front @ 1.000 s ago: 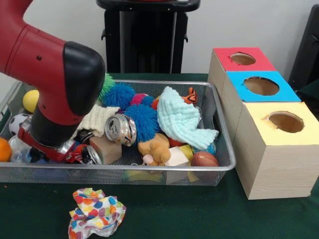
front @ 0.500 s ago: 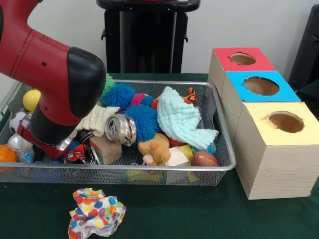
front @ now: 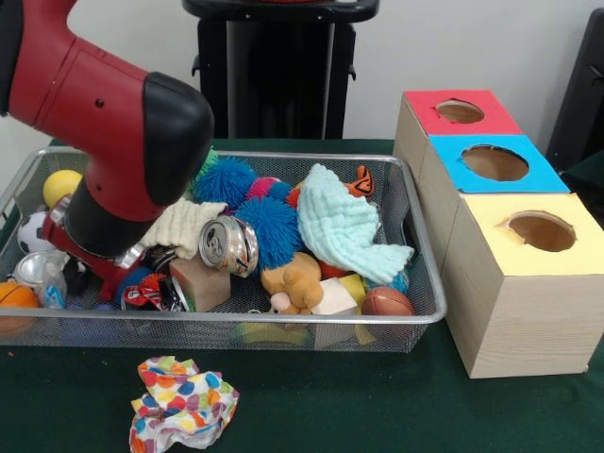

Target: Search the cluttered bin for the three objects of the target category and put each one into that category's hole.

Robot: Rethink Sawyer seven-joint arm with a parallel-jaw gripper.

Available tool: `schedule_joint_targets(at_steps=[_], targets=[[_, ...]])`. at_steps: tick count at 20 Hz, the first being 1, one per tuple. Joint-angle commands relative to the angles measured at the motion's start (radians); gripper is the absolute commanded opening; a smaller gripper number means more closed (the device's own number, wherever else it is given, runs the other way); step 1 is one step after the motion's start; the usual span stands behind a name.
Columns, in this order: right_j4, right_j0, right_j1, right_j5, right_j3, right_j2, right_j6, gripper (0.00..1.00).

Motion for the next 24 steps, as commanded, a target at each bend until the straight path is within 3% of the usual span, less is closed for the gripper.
schedule_joint_targets(at_steps=[1, 3, 4, 11, 16, 24], targets=[[0.04, -0.057, -0.025, -0.06, 0.116, 0.136, 0.003, 0.0], [0.034, -0.062, -0.028, -0.051, 0.106, 0.146, -0.029, 0.0], [0.031, -0.061, -0.029, -0.04, 0.101, 0.147, -0.032, 1.0], [0.035, -0.069, -0.062, -0.107, 0.139, 0.166, -0.011, 1.0], [0.063, -0.094, -0.114, -0.151, 0.213, 0.204, -0.005, 1.0], [0.072, -0.112, -0.165, -0.106, 0.253, 0.241, -0.042, 1.0]])
